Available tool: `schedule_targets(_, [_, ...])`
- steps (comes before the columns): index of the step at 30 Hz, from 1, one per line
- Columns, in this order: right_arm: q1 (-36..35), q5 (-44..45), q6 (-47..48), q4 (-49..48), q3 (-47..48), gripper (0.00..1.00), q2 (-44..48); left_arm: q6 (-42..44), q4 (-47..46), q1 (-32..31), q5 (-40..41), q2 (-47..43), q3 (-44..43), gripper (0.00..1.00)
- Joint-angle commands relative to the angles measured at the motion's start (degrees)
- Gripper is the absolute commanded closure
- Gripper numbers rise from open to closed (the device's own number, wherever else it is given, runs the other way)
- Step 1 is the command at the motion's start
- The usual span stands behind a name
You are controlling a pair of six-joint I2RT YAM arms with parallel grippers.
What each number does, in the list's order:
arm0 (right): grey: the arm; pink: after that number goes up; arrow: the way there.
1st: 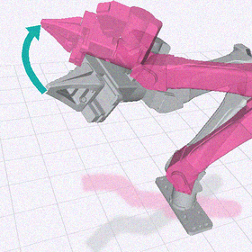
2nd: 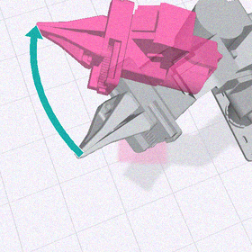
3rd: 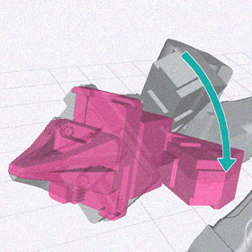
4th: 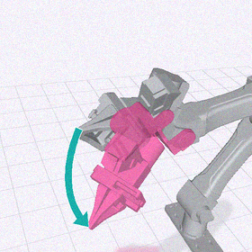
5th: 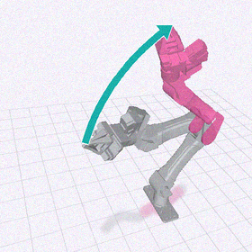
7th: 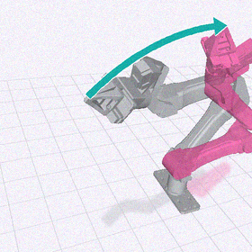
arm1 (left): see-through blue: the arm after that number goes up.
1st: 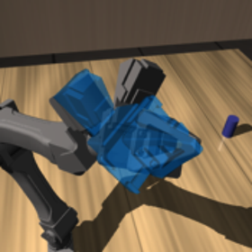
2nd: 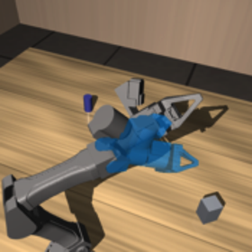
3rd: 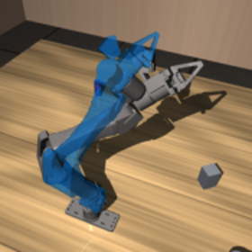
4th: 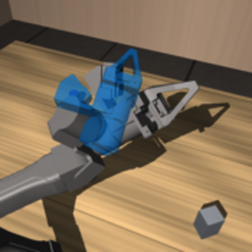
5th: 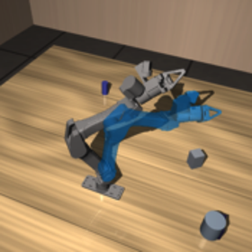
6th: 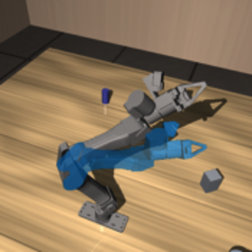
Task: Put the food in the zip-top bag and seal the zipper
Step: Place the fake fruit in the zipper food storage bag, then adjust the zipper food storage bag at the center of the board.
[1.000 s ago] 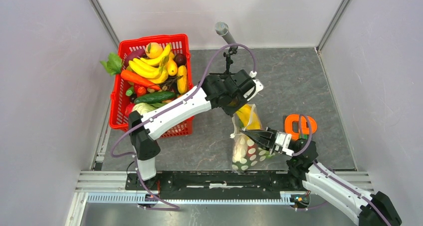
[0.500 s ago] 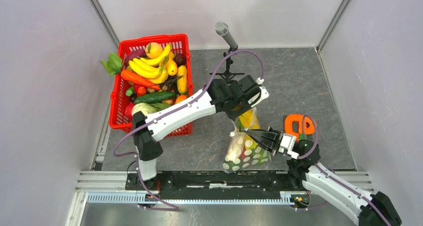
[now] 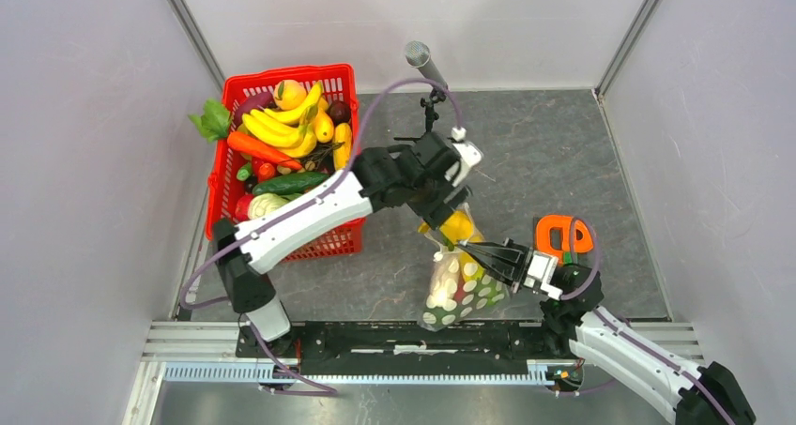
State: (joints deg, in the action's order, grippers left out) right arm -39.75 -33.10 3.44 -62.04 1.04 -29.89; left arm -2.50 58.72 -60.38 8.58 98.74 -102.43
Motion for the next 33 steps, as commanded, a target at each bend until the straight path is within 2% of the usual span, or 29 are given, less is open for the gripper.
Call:
schedule_targets(1, [-0.2,1.8,2.8,-2.5,-2.6,1.0,-1.5,-5.4,-6.8,3.2,3.9,-9.7,2.0,0.14])
schedule_targets(5, [-0.2,1.2,6.5,-1.6,1.2,1.0,-5.4,-9.0,-17.4,7.4,3.7,-21.5,10.5,0.02])
schedule_targets(8, [0.4,-4.2,7.8,1.8,8.8,1.0,-10.8,-12.2,-22.7,12.3,0.3,-27.9,17.3,0.0])
schedule_targets(13, [3.4,-15.7,3.9,3.4,19.5,1.0,-16.5,-15.5,-26.6,16.8,-2.7,-31.9,23.9,0.01])
schedule_targets(16, [6.0,-21.5,2.7,3.9,19.6,1.0,-16.0,-16.1,-28.0,18.0,-4.3,-32.4,25.1,0.01])
schedule_targets(18, [7.6,-23.2,5.2,10.4,18.3,1.0,-15.3,-16.1,-29.1,18.5,-4.9,-32.5,25.7,0.01])
schedule_targets(20, [9.0,-21.3,9.8,20.0,15.0,1.0,-13.9,-15.7,-29.6,18.8,-7.1,-31.9,25.7,0.01])
schedule_targets(21, [9.7,-19.6,8.9,20.6,12.5,1.0,-12.9,-15.5,-29.5,18.9,-8.1,-31.3,25.6,0.01])
schedule_targets(24, [10.8,-15.1,0.4,9.2,0.6,1.0,-8.9,-14.3,-29.2,19.0,-13.2,-28.9,25.6,0.02])
schedule_targets(25, [11.0,-11.8,-5.1,2.8,-5.9,1.0,-4.8,-13.6,-28.9,19.0,-17.8,-27.0,25.6,0.03])
schedule_targets(30, [11.2,-4.9,-2.0,10.3,-7.2,1.0,3.0,-11.9,-26.6,19.0,-24.9,-24.4,24.7,0.06])
schedule_targets(33, [11.7,-1.3,0.8,19.5,-4.0,1.0,4.6,-11.4,-25.3,18.9,-25.6,-23.8,24.3,0.07])
